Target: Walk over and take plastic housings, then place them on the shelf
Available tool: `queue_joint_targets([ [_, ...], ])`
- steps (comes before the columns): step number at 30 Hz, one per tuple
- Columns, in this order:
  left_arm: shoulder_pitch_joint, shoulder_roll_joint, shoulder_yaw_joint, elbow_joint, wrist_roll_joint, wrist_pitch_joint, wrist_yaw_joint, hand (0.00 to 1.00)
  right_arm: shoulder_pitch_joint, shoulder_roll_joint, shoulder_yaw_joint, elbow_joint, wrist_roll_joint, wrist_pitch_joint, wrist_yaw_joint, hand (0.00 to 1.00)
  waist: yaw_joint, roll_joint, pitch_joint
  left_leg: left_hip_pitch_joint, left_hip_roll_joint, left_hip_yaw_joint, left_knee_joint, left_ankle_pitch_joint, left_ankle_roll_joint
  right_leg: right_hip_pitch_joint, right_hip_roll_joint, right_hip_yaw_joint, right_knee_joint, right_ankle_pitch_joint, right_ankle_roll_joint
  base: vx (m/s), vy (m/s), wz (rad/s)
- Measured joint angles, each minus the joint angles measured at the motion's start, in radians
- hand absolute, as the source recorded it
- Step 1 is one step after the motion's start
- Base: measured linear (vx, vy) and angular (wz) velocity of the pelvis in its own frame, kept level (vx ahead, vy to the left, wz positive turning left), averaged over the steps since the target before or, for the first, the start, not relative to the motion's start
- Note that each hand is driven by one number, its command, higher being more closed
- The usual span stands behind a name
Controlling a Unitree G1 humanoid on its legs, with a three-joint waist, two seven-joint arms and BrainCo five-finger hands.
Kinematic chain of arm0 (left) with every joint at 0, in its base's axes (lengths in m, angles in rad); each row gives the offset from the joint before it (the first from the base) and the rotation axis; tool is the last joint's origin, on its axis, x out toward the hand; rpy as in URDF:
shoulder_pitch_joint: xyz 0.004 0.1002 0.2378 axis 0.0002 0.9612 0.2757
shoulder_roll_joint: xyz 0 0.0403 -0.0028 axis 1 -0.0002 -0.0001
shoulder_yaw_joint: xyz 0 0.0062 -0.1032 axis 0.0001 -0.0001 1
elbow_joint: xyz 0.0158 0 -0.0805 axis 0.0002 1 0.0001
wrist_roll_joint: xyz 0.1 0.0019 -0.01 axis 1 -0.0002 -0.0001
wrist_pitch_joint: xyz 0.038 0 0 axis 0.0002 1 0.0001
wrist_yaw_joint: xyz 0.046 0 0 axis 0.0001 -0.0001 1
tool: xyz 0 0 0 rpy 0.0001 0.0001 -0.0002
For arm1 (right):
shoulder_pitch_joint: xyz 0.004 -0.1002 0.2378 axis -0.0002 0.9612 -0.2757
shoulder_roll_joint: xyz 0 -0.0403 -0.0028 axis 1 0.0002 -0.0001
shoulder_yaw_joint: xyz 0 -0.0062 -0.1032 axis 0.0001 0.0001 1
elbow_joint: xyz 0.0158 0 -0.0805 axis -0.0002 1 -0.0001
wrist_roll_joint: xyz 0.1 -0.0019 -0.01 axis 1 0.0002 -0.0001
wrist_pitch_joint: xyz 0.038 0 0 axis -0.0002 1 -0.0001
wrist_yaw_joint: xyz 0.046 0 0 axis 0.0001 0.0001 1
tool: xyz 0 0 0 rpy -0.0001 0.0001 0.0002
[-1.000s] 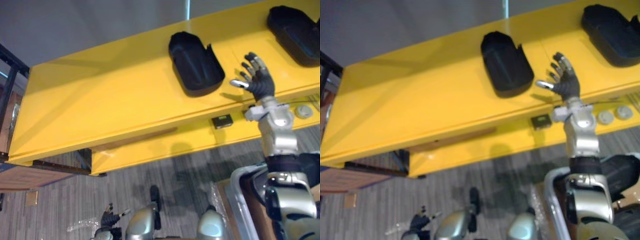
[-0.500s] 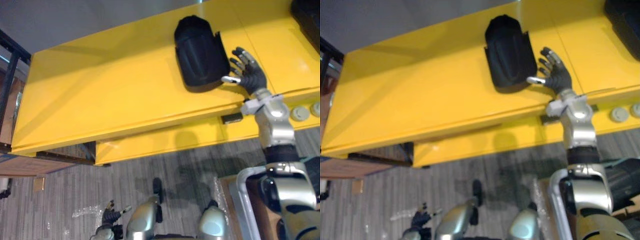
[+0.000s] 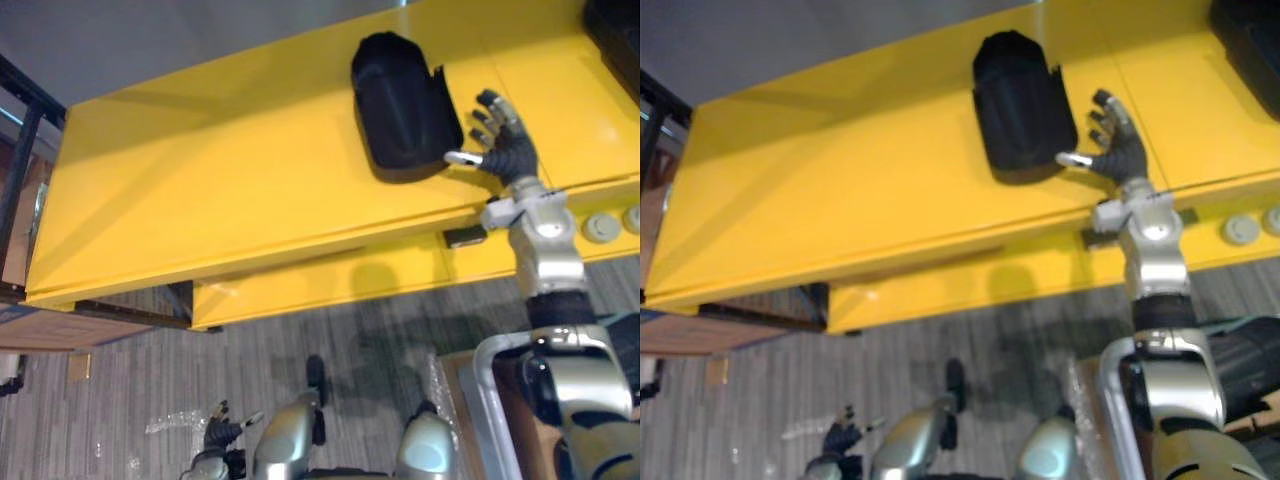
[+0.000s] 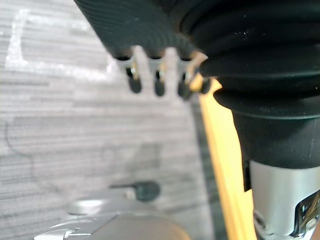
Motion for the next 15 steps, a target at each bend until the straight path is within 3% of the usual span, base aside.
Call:
queue_joint_targets([
  [1, -0.002, -0.002, -0.002, 0.001, 0.0, 0.0, 0.001, 0.0, 0.029, 0.019, -0.004, -0.111, -0.039, -0.019, -0.039, 1.0, -0.003, 0.0, 0.0, 0.001, 0.004, 0.005, 0.0, -0.003, -0.003, 0.0, 0.004, 0.003, -0.005, 0.001, -0.001, 0.03, -0.023, -0.09],
  [4, -0.013, -0.012, -0.003, 0.006, 0.0, -0.001, 0.018, 0.0, 0.108, 0.083, 0.028, -0.31, -0.109, -0.039, -0.077, 1.0, -0.009, -0.006, 0.004, 0.002, 0.017, 0.023, 0.0, -0.006, -0.008, -0.007, 0.02, 0.021, -0.018, 0.008, -0.006, 0.02, -0.033, -0.17],
  [7, -0.024, -0.007, -0.002, 0.025, -0.001, -0.003, 0.025, 0.0, 0.159, 0.116, 0.093, -0.372, -0.067, -0.019, -0.031, 1.0, -0.018, -0.014, 0.009, 0.001, 0.029, 0.037, -0.001, -0.008, -0.01, -0.018, 0.034, 0.038, -0.024, 0.015, -0.011, -0.01, -0.027, -0.22],
  [9, -0.031, -0.002, -0.001, 0.041, -0.002, -0.008, 0.029, 0.0, 0.196, 0.144, 0.151, -0.373, -0.038, 0.032, 0.02, 1.0, -0.023, -0.021, 0.013, 0.005, 0.034, 0.052, -0.001, -0.009, -0.011, -0.023, 0.039, 0.05, -0.024, 0.018, -0.012, -0.03, -0.011, -0.16],
  [15, -0.038, -0.002, -0.003, 0.059, -0.003, -0.026, 0.041, 0.0, 0.235, 0.187, 0.24, -0.352, -0.01, 0.116, 0.061, 1.0, -0.023, -0.022, 0.014, -0.001, 0.034, 0.056, -0.001, -0.009, -0.011, -0.03, 0.039, 0.055, -0.026, 0.026, -0.01, -0.01, 0.0, -0.02],
])
